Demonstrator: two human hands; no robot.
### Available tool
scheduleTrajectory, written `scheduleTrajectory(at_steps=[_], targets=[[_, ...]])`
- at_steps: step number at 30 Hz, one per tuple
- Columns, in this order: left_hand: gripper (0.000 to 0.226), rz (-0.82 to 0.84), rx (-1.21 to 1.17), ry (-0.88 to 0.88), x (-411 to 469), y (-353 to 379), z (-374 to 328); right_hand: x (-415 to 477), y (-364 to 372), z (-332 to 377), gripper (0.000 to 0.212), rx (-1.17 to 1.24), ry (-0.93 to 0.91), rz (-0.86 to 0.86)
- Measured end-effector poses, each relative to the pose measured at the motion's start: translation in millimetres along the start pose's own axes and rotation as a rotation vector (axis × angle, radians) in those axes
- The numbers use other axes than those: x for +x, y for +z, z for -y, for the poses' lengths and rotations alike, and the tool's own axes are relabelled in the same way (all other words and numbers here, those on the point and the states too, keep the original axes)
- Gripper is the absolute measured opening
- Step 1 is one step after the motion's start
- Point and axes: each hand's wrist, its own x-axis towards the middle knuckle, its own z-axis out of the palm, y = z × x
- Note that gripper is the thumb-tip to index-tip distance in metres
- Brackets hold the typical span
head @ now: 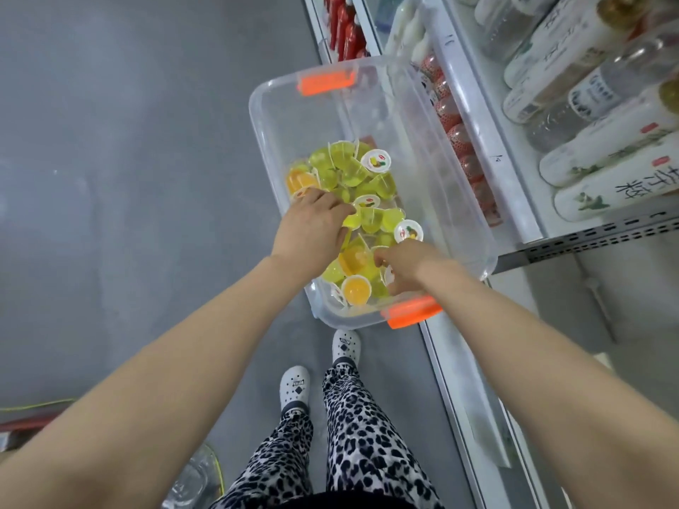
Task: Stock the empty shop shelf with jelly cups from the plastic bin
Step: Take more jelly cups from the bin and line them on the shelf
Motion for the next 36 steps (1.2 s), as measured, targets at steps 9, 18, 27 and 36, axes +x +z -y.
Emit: scheduleTrajectory(at_steps=[9,18,27,36], targets=[[0.034,0.203,0.156,0.029,7.6,-4.5,-9.9,-40.4,-7.3,-29.3,0.036,0.345,0.018,-0.515],[0.045,0.666,0.277,0.004,39.0,43.1,-36.8,-46.0,13.8,-36.9,0.043,0.438,0.003,-0.795],[0.036,0.728,0.264,-0.033,41.1,66.9,-30.8,-44.2,16.3,-34.3,0.049,0.44,0.009,-0.846],[0.055,0.511,-0.025,-0.078,28.5,7.2,-43.7,-69.3,6.6,-24.1,0.056,0.622,0.108,-0.925]])
